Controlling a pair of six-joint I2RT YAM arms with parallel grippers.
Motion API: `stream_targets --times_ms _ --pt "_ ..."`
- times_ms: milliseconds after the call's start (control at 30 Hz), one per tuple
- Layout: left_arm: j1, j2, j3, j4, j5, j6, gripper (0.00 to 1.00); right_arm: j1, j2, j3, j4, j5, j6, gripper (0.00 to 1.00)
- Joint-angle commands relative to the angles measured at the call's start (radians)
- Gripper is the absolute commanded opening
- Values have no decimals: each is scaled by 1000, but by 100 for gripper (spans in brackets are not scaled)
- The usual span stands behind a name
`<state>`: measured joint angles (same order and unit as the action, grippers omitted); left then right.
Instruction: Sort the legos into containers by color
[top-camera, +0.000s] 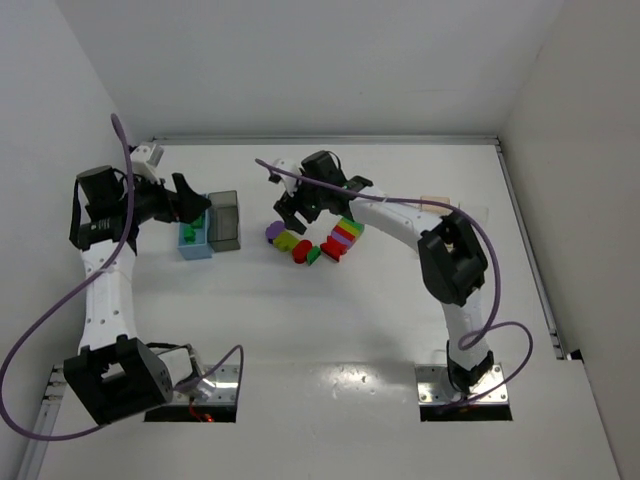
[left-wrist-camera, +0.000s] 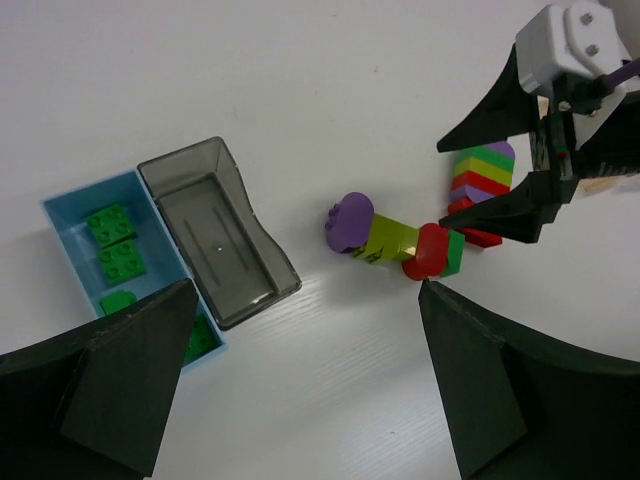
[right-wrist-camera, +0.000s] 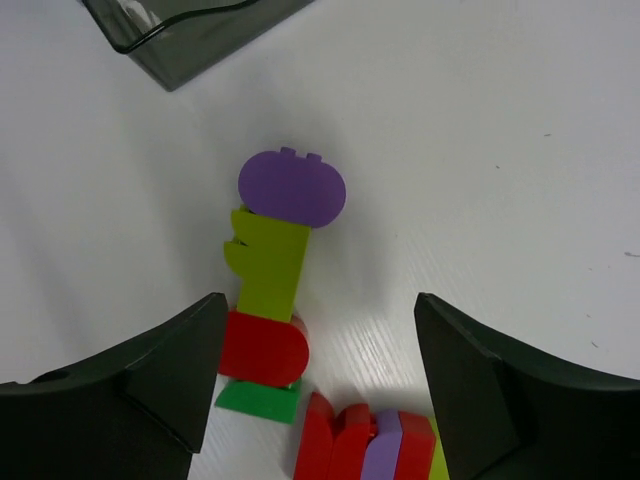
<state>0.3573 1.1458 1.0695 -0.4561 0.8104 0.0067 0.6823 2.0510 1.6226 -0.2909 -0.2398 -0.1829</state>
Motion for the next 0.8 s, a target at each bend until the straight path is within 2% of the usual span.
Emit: stream_targets --times_ms 0,767 --pt "22 -32 4 43 -24 -20 100 2 63 71 -45 -52 28 75" --pt "62 -3 -5 43 -14 7 100 20 176 134 -116 -79 17 70"
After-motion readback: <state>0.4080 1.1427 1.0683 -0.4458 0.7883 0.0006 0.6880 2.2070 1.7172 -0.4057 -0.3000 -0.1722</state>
